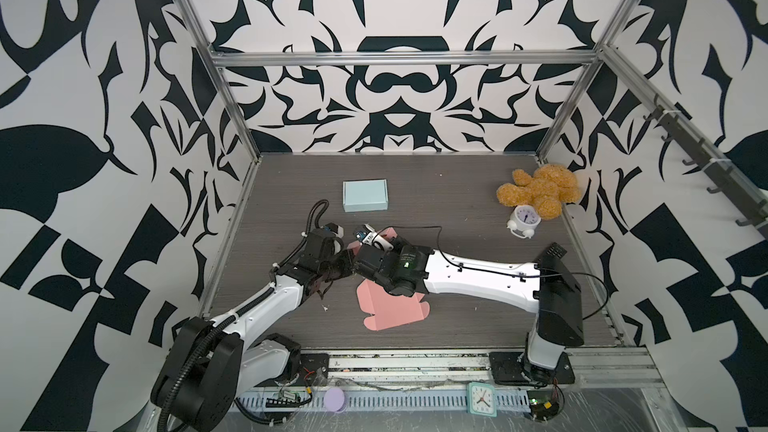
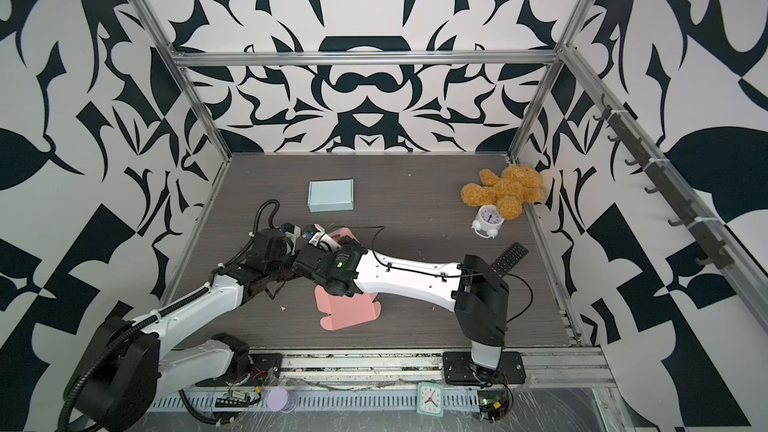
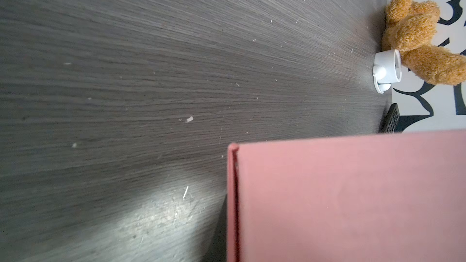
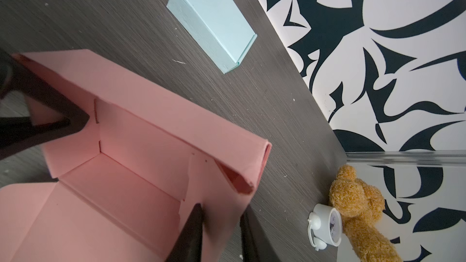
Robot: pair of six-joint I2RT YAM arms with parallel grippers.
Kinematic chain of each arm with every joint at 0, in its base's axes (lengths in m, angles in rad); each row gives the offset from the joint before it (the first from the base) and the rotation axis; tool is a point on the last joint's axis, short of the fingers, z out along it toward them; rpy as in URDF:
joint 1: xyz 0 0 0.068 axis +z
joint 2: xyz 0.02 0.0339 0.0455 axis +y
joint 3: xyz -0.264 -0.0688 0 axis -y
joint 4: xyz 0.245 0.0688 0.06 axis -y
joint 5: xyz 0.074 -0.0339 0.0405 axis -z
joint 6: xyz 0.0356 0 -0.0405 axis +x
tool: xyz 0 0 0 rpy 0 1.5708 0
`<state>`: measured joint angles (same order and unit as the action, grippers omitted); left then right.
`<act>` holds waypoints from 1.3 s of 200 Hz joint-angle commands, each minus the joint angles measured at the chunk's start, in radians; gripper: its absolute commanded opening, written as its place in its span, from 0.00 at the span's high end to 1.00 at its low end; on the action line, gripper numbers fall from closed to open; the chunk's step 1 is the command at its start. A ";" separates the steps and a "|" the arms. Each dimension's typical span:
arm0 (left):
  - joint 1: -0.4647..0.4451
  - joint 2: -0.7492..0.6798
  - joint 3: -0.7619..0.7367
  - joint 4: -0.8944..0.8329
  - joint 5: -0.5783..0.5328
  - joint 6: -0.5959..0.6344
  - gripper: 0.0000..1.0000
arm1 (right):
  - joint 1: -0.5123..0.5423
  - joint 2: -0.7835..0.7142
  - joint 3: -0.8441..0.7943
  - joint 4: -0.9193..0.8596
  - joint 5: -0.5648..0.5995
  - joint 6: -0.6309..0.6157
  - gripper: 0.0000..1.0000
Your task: Fold the paper box
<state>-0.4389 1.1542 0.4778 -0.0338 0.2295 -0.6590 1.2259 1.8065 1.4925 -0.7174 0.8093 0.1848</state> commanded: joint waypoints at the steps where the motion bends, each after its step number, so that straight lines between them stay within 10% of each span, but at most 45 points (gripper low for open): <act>1: -0.013 -0.007 0.044 0.057 0.044 -0.001 1.00 | 0.009 0.012 0.042 0.007 0.012 0.000 0.78; 185: -0.014 -0.029 0.062 0.057 0.052 -0.011 1.00 | -0.047 0.071 0.045 -0.040 0.096 -0.002 0.81; 260: -0.018 -0.023 0.067 0.057 0.048 -0.014 1.00 | -0.059 0.091 0.038 -0.036 0.137 -0.009 1.00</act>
<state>-0.4454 1.1511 0.4934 -0.0341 0.2306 -0.6842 1.1706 1.8675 1.5330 -0.7254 0.9188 0.1917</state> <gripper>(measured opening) 0.090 0.077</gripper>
